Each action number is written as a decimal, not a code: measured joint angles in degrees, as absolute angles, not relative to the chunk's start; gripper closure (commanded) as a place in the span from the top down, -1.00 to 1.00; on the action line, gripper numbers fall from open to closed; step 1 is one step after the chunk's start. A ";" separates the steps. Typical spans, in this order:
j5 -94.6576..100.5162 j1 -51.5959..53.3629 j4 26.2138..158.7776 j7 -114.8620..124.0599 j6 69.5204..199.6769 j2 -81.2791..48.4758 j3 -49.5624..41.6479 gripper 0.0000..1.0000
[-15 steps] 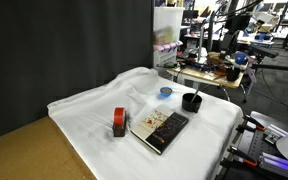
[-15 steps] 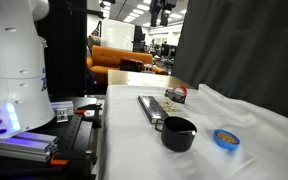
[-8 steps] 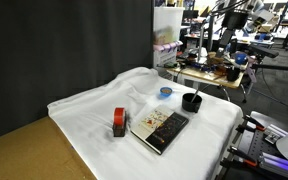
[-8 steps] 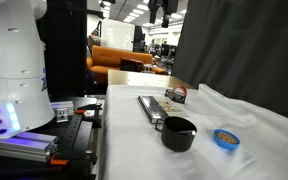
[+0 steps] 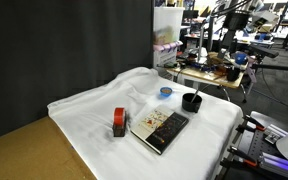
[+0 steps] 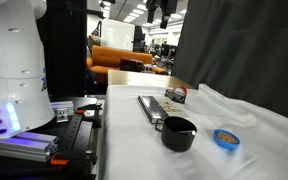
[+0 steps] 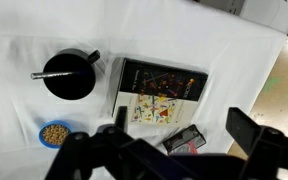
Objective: Pick up the pen from the black cup and put it on the book.
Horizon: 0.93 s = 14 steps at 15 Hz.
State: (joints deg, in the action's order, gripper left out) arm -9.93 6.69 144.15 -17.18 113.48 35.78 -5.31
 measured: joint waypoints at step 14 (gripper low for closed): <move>-19.51 8.01 143.25 -27.84 114.97 35.80 -10.60 1.00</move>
